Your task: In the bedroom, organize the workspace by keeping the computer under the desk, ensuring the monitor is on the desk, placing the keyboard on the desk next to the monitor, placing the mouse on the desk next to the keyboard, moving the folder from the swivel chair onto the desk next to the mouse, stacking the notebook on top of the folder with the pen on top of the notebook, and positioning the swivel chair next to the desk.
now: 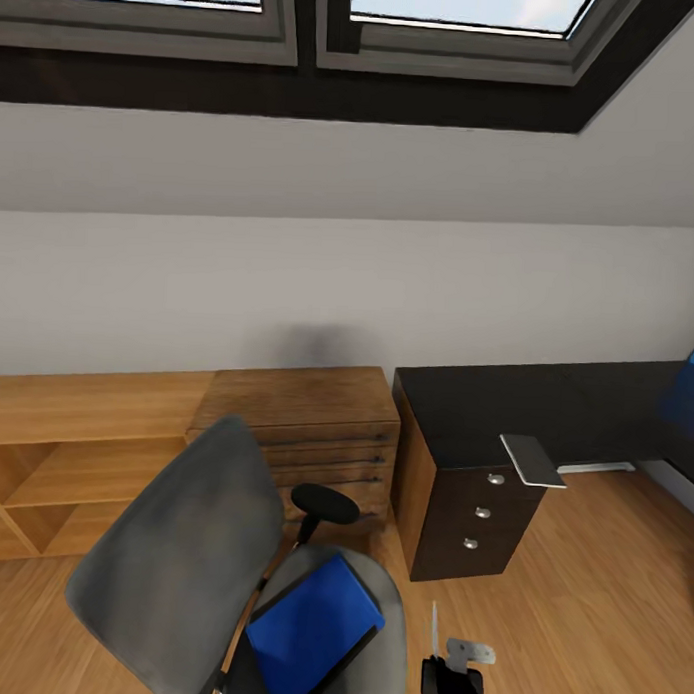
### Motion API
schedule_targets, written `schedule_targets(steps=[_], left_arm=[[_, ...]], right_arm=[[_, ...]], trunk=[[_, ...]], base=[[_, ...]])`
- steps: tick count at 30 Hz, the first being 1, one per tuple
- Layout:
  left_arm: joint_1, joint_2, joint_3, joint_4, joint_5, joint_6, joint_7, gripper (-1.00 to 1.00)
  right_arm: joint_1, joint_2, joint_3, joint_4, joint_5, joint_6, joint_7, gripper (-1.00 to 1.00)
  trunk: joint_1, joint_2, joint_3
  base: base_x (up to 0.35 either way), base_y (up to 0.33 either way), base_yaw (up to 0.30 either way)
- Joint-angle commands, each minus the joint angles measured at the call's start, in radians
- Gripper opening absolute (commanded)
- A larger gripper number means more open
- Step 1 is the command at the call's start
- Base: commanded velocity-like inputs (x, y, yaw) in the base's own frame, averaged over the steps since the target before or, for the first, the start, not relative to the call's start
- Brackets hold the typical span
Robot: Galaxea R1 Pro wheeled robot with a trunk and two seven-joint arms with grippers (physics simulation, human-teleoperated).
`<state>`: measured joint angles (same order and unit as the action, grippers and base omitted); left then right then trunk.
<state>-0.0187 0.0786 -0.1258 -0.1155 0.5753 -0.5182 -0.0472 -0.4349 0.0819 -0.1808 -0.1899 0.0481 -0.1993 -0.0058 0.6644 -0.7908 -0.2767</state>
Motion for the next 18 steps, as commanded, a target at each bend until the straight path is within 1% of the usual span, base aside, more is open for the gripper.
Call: schedule_targets(steps=[1, 10, 14, 18], left_arm=[[-0.001, 0.0, -0.007, 0.001, 0.01, -0.004, -0.006, 1.0], [0.0, 0.003, -0.008, 0.002, 0.011, -0.006, -0.008, 1.0], [-0.001, 0.004, -0.007, 0.001, 0.011, -0.006, -0.008, 1.0], [0.0, 0.004, -0.006, 0.001, 0.011, -0.006, -0.008, 1.0]], right_arm=[[-0.001, -0.001, -0.006, 0.003, 0.003, -0.009, 0.001, -1.0], [-0.001, -0.002, -0.005, 0.01, 0.001, -0.071, 0.003, -1.0], [-0.001, 0.002, -0.005, 0.011, 0.002, -0.093, 0.003, -1.0], [-0.001, 0.002, -0.005, 0.012, 0.002, -0.105, 0.003, -1.0]], trunk=[[0.0, -0.001, -0.001], [0.0, -0.001, -0.001], [0.0, -0.001, -0.001], [0.0, -0.001, -0.001]], base=[[0.0, 0.0, 0.0], [0.0, 0.0, 0.003], [0.0, 0.0, 0.138], [0.0, 0.0, 0.221]])
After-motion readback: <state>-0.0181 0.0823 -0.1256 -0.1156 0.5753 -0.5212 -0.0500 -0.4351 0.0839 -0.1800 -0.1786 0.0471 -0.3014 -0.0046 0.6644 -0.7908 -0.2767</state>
